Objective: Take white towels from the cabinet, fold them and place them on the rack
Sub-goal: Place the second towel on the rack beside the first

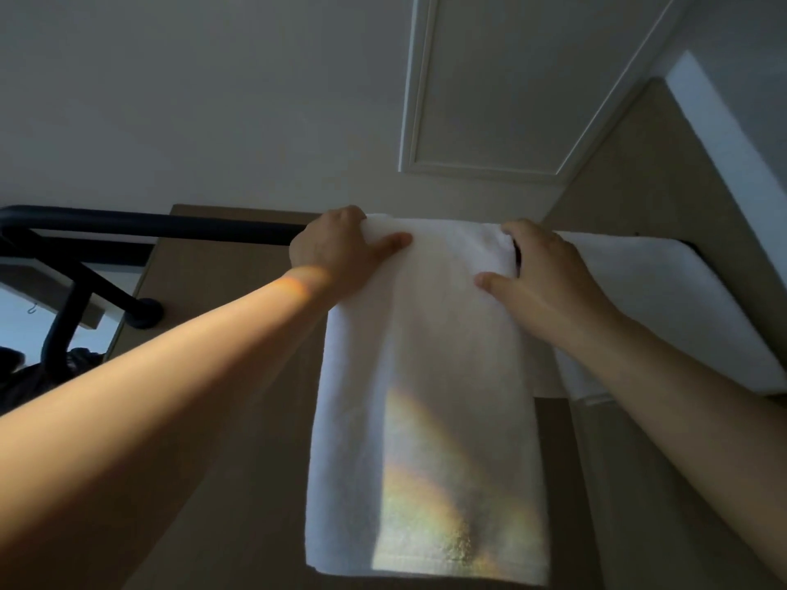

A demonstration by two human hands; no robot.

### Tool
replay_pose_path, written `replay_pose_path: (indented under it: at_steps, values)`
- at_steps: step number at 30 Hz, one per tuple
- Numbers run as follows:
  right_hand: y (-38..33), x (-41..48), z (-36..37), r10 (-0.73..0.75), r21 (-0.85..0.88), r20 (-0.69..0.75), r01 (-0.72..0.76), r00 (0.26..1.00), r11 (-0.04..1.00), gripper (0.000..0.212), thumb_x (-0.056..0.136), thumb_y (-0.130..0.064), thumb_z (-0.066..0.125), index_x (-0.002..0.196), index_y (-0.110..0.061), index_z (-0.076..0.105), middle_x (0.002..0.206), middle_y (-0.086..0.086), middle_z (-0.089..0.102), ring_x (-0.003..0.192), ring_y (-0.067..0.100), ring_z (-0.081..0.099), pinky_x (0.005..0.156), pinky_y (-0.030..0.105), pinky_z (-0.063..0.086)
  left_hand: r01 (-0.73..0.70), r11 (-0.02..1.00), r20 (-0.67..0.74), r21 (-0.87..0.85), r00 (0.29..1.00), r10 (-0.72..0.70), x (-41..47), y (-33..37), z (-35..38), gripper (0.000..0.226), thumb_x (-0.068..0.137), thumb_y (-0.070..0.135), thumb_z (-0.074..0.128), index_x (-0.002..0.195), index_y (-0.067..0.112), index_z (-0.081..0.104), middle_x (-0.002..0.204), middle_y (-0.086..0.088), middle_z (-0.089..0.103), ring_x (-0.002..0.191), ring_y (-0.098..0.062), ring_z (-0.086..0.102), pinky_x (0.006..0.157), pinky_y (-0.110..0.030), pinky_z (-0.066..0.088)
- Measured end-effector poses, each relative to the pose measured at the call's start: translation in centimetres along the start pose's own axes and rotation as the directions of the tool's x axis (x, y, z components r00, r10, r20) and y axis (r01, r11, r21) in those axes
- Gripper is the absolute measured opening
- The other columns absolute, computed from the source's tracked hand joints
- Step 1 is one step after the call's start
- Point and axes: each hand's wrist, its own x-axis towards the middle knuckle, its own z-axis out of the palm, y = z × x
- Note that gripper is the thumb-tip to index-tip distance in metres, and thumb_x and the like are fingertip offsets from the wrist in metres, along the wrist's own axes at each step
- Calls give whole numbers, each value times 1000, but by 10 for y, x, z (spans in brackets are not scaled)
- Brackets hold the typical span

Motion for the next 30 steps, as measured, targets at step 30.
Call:
replay_pose_path:
  at_steps: [30]
  values:
    - [4, 8, 13, 179, 300, -163, -124, 970, 946, 36, 101, -12, 39, 130, -13, 61, 131, 5, 62, 123, 19, 53, 86, 11, 30, 111, 928, 56, -357, 994, -97, -22, 9, -10, 89, 81, 55, 67, 150, 20, 22, 146, -14, 28, 123, -33, 48, 96, -33, 40]
